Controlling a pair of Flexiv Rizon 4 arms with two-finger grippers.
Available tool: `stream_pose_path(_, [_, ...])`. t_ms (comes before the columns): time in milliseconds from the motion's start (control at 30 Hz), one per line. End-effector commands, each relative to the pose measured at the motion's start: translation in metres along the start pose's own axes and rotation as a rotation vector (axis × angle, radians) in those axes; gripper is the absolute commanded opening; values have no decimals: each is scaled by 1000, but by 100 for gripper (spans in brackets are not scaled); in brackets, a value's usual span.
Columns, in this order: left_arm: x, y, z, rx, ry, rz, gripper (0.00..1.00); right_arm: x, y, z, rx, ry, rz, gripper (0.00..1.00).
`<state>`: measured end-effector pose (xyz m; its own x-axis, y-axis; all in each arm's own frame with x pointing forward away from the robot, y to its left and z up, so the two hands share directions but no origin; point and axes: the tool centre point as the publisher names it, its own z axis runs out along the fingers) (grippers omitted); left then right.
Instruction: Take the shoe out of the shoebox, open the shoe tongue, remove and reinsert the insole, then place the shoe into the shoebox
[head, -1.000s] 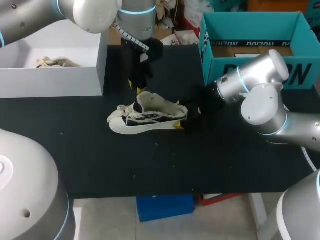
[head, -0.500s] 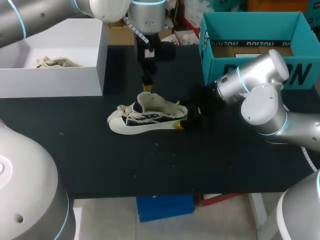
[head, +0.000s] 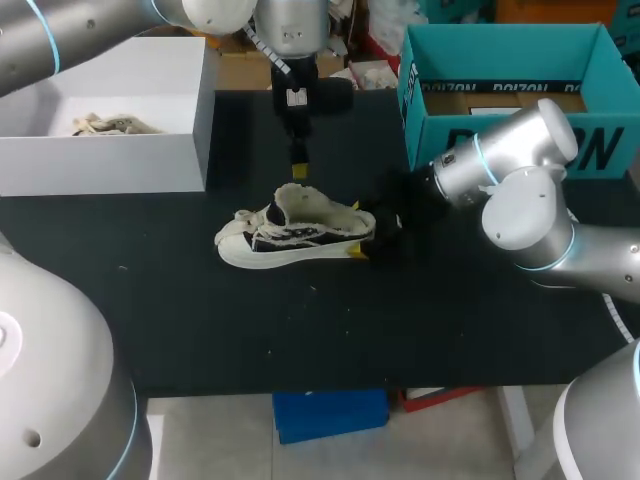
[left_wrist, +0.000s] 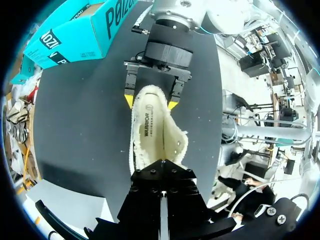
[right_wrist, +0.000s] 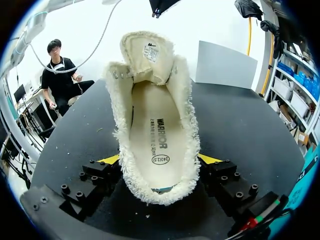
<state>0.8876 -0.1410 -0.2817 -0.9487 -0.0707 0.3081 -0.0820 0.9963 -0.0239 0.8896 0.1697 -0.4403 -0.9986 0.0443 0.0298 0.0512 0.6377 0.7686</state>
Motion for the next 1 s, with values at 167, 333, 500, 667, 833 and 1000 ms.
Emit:
stream_pose_path(167, [7,4,7,98,-34,25,0,-1,-1,1,1,0,1,0])
stream_pose_path(333, [7,4,7,98,-34,25,0,-1,-1,1,1,0,1,0])
stream_pose_path(500, [7,4,7,98,-34,25,0,-1,-1,1,1,0,1,0])
stream_pose_path(667, [4,6,5,100,-44,44,0,-1,-1,1,1,0,1,0])
stream_pose_path(833, [1,1,8,102,-41,78,0,-1,-1,1,1,0,1,0])
stream_pose_path(1000, [4,-8,14,99,-43,99,0,-1,-1,1,1,0,1,0])
